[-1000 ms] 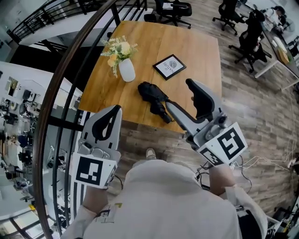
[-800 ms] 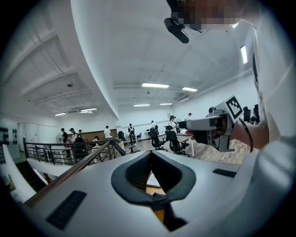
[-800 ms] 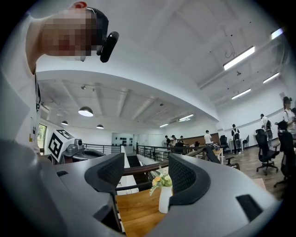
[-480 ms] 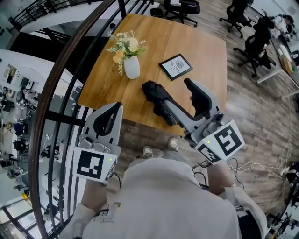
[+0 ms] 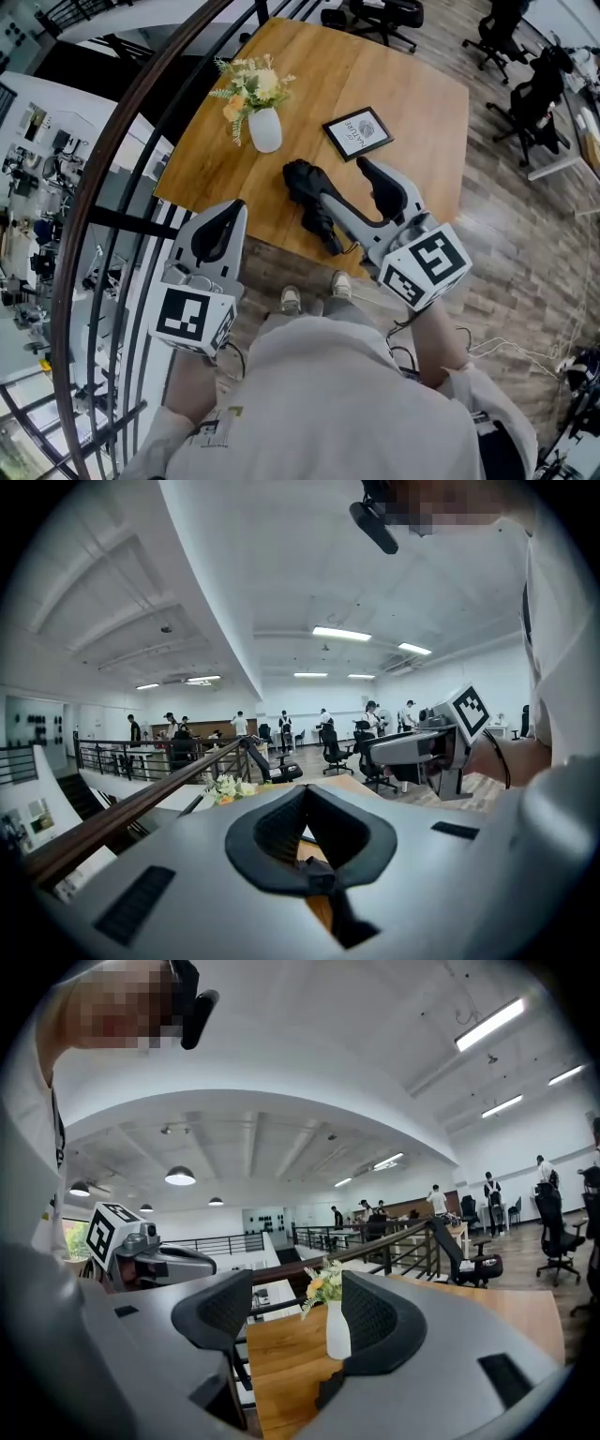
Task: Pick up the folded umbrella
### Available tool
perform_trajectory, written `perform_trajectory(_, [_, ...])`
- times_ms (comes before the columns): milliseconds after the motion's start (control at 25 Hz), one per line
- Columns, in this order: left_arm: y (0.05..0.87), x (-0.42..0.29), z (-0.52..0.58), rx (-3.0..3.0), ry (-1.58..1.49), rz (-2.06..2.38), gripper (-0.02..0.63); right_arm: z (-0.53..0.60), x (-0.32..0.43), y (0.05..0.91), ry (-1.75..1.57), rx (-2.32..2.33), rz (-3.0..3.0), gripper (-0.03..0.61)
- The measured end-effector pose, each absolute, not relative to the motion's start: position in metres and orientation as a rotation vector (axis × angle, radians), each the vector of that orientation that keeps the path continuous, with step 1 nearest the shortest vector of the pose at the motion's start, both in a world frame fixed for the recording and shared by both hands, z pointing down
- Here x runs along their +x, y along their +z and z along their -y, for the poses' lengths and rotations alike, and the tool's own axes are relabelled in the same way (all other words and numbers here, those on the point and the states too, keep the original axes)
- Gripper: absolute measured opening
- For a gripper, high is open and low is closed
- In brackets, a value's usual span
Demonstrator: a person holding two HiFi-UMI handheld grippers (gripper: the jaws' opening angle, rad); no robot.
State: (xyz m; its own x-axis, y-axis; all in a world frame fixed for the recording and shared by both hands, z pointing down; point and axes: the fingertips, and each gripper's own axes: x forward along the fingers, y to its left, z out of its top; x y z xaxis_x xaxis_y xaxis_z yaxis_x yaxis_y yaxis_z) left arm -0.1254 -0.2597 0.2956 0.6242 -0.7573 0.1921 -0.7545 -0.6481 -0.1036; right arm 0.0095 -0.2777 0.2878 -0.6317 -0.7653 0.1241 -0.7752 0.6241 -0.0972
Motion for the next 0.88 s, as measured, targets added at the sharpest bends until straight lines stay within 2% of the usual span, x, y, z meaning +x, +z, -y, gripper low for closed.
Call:
perform_trajectory(440, [0.379,-0.098,0.285,-2.92,-0.566,-1.428,0.015,0.312,0.024,0.405,0.524,1.182,2.632,0.306])
perform_trajectory(880, [0.476,-0.092,0.287,-3.026,-0.785,-1.521,0.015,0.324,0.027,0.566,0.8,1.183,2.332,0.31])
